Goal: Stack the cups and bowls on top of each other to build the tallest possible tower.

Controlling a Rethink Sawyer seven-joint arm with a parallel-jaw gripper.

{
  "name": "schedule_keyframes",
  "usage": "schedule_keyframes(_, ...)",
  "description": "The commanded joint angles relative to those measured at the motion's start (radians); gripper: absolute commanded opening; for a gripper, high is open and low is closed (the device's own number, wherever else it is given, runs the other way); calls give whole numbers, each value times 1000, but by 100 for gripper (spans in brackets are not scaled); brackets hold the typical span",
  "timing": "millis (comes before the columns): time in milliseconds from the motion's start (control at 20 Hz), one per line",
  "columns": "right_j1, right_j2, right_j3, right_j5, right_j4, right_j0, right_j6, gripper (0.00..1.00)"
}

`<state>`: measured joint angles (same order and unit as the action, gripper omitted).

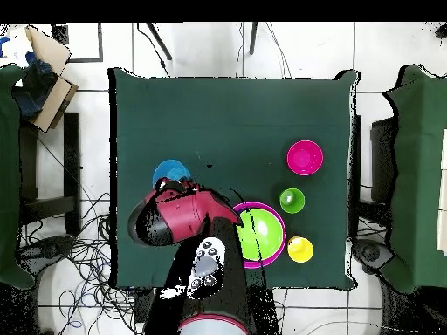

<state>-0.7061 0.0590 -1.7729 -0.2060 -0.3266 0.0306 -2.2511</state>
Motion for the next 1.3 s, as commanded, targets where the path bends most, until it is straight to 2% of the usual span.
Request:
schedule_keyframes(50,-57,-200,-68,-107,-97,-51,180,0)
schedule_keyframes(200,-151,-234,-118,-176,-83,-94,221,0)
schedule_keyframes(400,-217,-305,-177,-197,-93,-170,277,0)
schedule_keyframes(600,-227,-350,-217,-167,-138,-228,287,0)
schedule_keyframes(950,-280,-384,-351,-60,-246,-292,218,0)
schedule_keyframes(1150,-275,-342,-411,39,-353,-284,138,0)
schedule_keyframes(1300,-251,-252,-435,133,-450,-236,67,0)
